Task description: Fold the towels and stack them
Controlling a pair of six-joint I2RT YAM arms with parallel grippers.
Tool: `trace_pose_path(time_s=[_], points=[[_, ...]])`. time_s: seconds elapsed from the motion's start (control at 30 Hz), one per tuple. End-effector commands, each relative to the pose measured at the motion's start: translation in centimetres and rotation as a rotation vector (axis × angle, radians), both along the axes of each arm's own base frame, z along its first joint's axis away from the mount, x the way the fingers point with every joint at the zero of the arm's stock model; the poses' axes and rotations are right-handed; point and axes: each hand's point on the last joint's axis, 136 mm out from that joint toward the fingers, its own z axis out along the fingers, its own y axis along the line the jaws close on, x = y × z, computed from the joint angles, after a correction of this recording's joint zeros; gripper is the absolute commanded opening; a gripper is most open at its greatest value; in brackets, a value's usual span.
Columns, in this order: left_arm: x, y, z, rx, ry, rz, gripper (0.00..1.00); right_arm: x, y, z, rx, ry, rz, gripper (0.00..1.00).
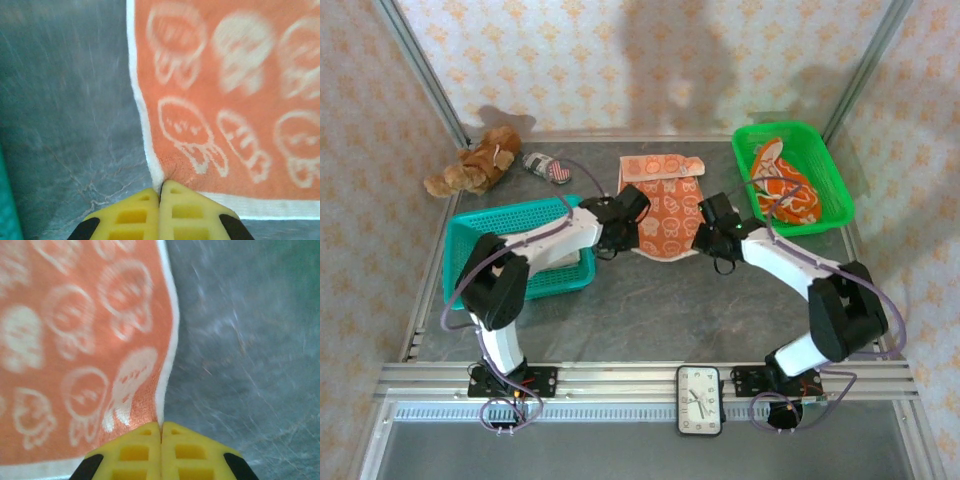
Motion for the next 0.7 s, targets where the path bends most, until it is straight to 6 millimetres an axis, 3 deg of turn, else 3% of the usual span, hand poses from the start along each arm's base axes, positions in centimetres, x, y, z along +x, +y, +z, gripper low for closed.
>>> trace_pose_path(time_s=[0.0, 0.3, 0.47, 0.67], points=[[1.4, 1.2, 7.6, 0.034, -0.165, -0.006, 0.0, 1.7, -0.2, 6.3, -0.021, -0.155, 0.01, 0.0], [5.4, 2.5, 20.2, -0.026, -0.46, 0.002, 0.0, 6.1, -0.3, 20.2, 0.026, -0.52, 0.013, 0.0], [8.1, 3.5, 24.6, -0.114, -0.544, 0.03, 0.0, 8.4, -1.0, 25.7, 0.044, -0.689, -0.008, 0.0], [9.5, 3.3, 29.8, -0.141, -0.645, 0.014, 0.0, 10.3, -1.7, 29.8, 0.057, -0.753, -0.03, 0.0]])
